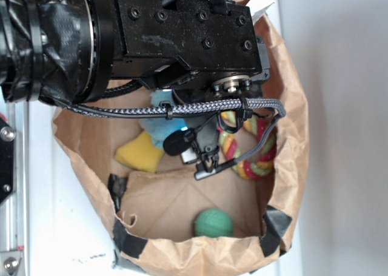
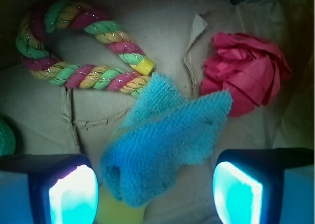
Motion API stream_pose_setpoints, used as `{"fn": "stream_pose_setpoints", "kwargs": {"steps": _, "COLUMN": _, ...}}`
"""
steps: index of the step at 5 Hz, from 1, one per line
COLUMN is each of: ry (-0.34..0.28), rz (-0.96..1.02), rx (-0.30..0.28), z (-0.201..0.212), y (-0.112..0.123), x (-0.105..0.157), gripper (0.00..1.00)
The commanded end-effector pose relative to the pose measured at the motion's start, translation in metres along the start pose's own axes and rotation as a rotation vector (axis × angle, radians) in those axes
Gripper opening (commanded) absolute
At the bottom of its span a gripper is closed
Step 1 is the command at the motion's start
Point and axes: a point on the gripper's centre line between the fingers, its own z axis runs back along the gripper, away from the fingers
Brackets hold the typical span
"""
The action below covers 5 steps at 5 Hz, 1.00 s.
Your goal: Grab the blue cloth.
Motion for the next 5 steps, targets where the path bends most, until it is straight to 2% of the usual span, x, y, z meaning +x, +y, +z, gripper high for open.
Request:
{"fn": "stream_pose_setpoints", "kwargs": {"steps": 1, "ry": -0.046, "rz": -0.014, "rx": -0.014, "z": 0.002, "y": -0.015, "x": 0.001, "gripper": 1.0}}
{"fn": "stream_pose_setpoints", "kwargs": {"steps": 2, "ry": -0.039, "rz": -0.006, "rx": -0.032, "z": -0.01, "y": -0.03, "x": 0.004, "gripper": 1.0}}
{"fn": "stream_pose_setpoints", "kwargs": {"steps": 3, "ry": -0.065, "rz": 0.001, "rx": -0.025, "z": -0.029, "y": -0.039, "x": 0.013, "gripper": 1.0}}
{"fn": "stream_pose_setpoints", "kwargs": {"steps": 4, "ry": -0.147, "rz": -0.007, "rx": 0.005, "z": -0.037, "y": -0.039, "x": 0.016, "gripper": 0.0}}
{"fn": "stream_pose_setpoints", "kwargs": {"steps": 5, "ry": -0.167, "rz": -0.015, "rx": -0.001, "z": -0.027, "y": -0.039, "x": 0.016, "gripper": 0.0}}
